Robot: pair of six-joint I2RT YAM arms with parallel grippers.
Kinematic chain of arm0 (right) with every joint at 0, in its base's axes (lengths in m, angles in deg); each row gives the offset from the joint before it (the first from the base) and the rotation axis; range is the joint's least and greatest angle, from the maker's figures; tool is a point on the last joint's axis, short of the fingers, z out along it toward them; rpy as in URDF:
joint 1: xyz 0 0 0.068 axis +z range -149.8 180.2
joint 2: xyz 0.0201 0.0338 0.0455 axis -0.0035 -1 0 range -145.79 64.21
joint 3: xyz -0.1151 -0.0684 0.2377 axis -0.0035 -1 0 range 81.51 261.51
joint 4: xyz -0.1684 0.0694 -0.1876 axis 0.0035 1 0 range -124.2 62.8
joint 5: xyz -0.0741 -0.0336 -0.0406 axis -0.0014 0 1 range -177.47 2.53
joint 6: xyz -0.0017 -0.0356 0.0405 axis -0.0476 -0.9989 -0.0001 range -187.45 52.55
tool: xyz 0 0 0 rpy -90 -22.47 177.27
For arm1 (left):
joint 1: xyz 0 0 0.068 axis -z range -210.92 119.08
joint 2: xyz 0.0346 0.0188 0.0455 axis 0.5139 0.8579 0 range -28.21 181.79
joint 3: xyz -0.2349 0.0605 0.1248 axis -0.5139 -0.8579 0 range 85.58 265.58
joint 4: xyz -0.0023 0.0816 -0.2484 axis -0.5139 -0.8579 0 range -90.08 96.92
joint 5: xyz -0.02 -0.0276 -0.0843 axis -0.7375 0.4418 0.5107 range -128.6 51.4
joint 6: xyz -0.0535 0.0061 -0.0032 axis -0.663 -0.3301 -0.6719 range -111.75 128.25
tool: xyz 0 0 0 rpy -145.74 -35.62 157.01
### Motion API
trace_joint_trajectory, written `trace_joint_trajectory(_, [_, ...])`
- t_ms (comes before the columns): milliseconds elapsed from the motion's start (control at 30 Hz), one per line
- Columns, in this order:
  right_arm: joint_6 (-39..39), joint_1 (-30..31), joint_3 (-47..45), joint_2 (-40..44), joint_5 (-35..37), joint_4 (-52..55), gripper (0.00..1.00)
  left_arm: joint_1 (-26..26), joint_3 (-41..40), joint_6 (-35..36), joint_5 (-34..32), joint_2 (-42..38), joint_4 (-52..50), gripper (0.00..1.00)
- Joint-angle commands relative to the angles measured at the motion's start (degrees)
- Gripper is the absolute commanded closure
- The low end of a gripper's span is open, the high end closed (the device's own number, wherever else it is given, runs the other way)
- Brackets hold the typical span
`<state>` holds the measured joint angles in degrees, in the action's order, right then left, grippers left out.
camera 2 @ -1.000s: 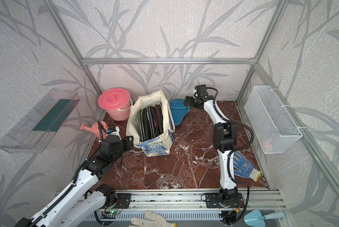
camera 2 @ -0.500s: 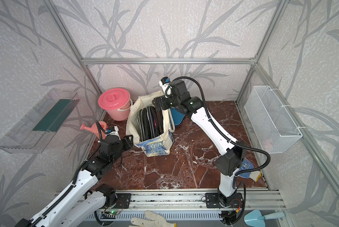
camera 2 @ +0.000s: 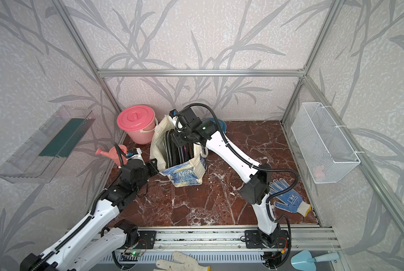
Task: Remove the ping pong set from the canvas bag
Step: Pick up the ping pong set from the canvas bag.
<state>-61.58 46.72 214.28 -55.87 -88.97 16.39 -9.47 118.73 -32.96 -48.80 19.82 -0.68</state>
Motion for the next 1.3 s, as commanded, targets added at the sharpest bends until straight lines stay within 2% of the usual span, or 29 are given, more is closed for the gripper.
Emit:
trace_joint_trajectory(0, [-0.39,-0.03,5.15,-3.35,0.91,5.25,0.41,-0.42,-0.54,0.25,-0.54,1.08,2.36,1.00])
trace_joint_trajectory(200, [0.81,0.04,15.53,-11.09,-0.37,10.23,0.45,-0.41,-1.59,0.24,0.53,0.53,3.49,1.00])
trace_joint_trajectory(400, [2.36,0.02,22.21,-16.72,-1.92,12.69,0.49,-0.44,-1.24,0.95,2.39,0.13,2.47,1.00])
trace_joint_trajectory(1100, [5.01,-1.78,21.21,-21.84,-3.62,9.29,0.59,-0.41,-2.96,2.43,5.27,-2.63,3.94,1.00])
trace_joint_trajectory(1267, [5.78,-2.05,22.04,-23.68,-3.95,8.23,0.60,-0.29,-3.09,3.15,7.92,-2.61,5.02,1.00])
